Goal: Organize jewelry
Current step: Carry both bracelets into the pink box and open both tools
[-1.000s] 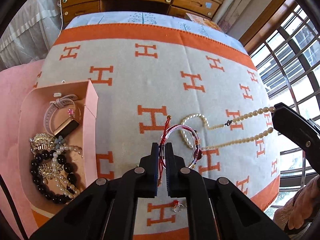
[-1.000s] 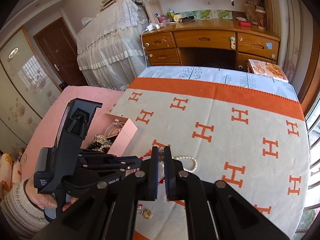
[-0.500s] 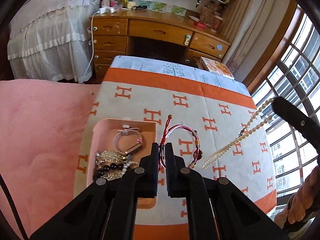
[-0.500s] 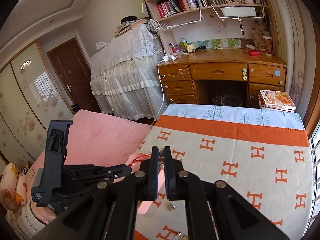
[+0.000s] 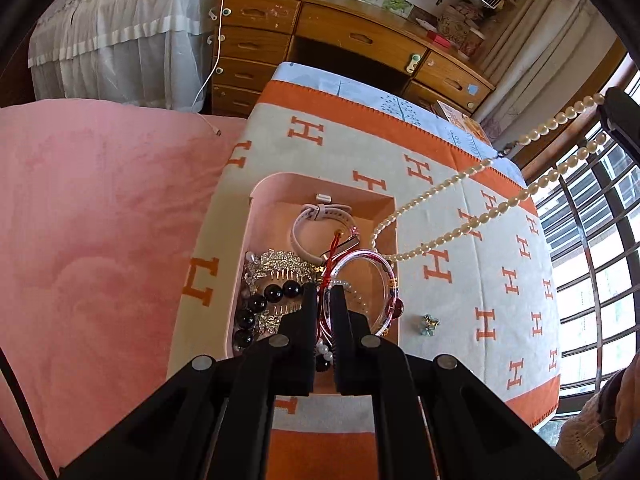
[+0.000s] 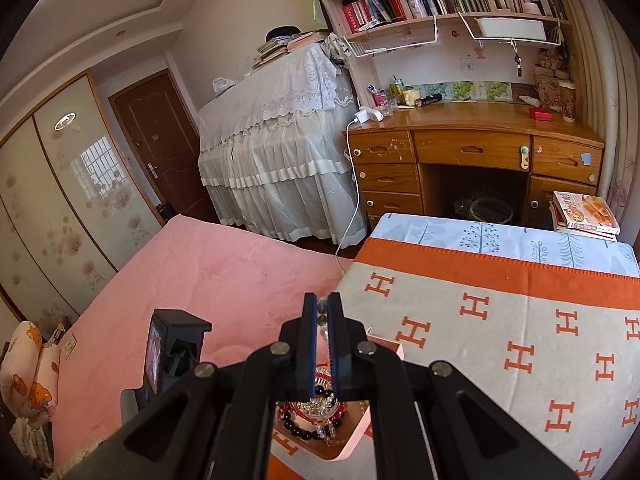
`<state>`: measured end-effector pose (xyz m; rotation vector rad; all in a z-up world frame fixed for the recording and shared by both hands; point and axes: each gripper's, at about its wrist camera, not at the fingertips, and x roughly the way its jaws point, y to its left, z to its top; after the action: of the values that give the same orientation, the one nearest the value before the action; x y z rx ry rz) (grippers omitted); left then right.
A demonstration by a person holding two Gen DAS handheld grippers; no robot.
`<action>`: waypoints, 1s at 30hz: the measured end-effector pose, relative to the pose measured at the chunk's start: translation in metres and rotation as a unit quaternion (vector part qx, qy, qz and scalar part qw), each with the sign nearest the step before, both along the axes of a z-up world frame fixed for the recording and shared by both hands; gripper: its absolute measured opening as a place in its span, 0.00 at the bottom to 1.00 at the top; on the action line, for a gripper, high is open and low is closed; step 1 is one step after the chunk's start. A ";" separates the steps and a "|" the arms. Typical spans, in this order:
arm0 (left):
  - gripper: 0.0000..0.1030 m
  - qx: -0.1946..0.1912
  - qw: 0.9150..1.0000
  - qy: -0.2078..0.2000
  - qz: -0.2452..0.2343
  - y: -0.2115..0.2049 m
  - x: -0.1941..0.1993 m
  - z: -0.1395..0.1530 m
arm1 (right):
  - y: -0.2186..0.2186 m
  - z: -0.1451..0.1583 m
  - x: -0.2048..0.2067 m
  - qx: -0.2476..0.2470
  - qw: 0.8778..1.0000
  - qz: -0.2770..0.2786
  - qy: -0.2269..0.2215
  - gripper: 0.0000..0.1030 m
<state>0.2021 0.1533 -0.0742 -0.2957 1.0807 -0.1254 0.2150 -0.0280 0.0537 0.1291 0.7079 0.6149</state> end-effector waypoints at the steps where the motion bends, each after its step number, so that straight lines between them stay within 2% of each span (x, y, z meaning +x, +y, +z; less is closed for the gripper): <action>1: 0.04 -0.001 1.000 0.002 -0.002 0.000 -0.001 -0.002 | 0.004 -0.003 0.001 -0.004 1.000 0.001 0.003 0.05; 10: 0.04 -0.024 1.000 0.018 -0.010 0.004 0.002 -0.023 | 0.023 -0.035 0.010 -0.033 0.999 -0.009 0.037 0.05; 16: 0.04 -0.037 0.999 0.021 -0.025 -0.009 0.008 -0.029 | 0.031 -0.056 0.017 -0.062 0.997 -0.019 0.051 0.05; 21: 0.04 -0.037 0.998 0.022 -0.040 -0.022 0.013 -0.031 | 0.029 -0.068 0.020 -0.073 0.995 -0.020 0.072 0.05; 30: 0.07 -0.010 0.999 0.010 -0.050 -0.034 0.007 -0.027 | 0.007 -0.082 0.016 -0.076 0.993 -0.024 0.089 0.06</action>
<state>0.2087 0.1196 -0.1016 -0.2623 1.1152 -0.2225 0.2307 -0.0214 -0.0284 0.0609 0.9193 0.5060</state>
